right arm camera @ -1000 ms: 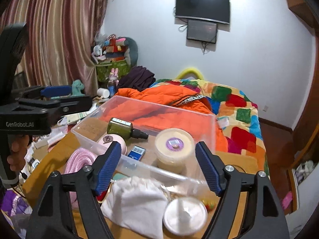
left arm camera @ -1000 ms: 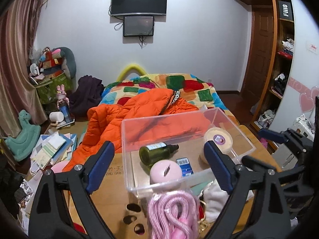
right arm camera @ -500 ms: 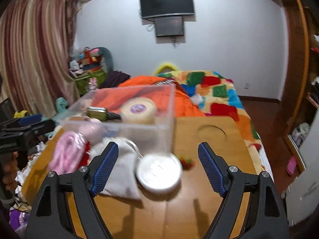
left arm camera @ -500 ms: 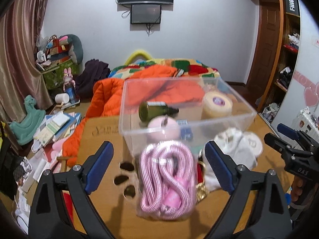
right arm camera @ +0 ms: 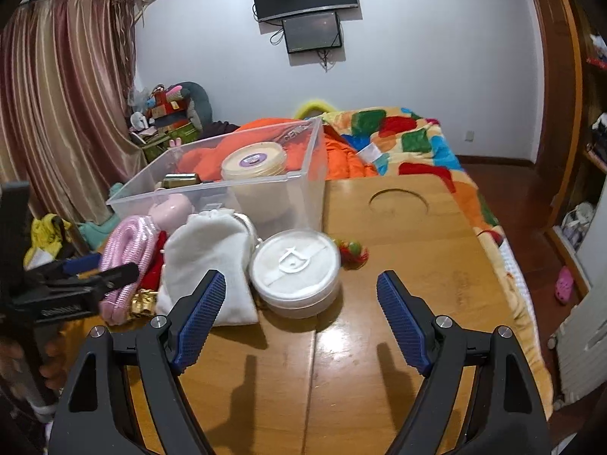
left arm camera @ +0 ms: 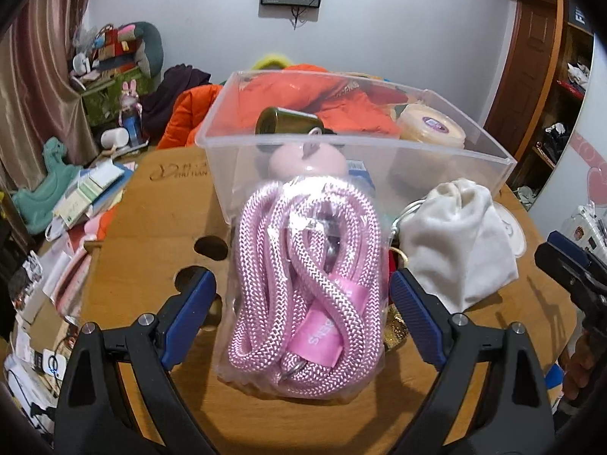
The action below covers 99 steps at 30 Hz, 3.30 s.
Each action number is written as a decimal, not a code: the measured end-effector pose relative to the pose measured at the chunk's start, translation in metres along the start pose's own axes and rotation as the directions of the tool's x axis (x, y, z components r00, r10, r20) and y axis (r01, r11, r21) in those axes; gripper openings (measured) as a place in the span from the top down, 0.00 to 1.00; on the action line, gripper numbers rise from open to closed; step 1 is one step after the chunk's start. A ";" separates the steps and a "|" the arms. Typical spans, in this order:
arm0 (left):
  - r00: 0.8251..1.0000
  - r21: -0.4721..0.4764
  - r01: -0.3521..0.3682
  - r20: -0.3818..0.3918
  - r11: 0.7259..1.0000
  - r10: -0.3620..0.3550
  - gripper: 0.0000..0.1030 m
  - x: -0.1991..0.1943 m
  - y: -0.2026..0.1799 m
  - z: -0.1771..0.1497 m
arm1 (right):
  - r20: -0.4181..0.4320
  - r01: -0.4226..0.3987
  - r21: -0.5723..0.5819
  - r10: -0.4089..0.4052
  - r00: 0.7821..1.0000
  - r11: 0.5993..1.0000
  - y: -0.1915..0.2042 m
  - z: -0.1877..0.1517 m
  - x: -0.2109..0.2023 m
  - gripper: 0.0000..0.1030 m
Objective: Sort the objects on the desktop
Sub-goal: 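Move the left tool to the bagged pink rope and grasp it, then grasp the white cloth bag with the right tool, then lift and carry the pink rope bag and white cloth bag toward the clear box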
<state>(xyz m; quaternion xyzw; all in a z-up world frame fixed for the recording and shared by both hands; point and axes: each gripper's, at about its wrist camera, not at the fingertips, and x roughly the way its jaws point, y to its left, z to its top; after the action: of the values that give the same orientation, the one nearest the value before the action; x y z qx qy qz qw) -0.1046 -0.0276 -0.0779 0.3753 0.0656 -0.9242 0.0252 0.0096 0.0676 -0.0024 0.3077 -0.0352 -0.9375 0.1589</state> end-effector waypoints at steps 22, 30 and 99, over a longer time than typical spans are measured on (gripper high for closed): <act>0.997 0.031 0.060 -0.045 0.998 -0.059 0.28 0.020 0.007 0.010 | -0.091 -0.009 -0.242 -0.014 0.996 0.970 0.074 0.009 0.055 0.17; 0.996 -0.045 0.092 -0.006 0.995 -0.092 0.39 0.015 0.023 0.007 | -0.105 0.000 -0.277 -0.030 0.994 0.961 0.085 0.014 0.070 0.16; 0.959 -0.083 0.115 0.269 0.990 -0.089 0.47 -0.082 0.036 0.040 | 0.170 -0.145 -0.126 0.165 0.972 0.982 0.047 0.080 -0.046 0.29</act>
<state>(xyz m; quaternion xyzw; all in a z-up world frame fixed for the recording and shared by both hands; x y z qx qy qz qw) -0.0701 -0.0695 0.0043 0.2429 0.1258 -0.9618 0.0044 0.0104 0.0351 0.0962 0.2089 -0.0205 -0.9466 0.2448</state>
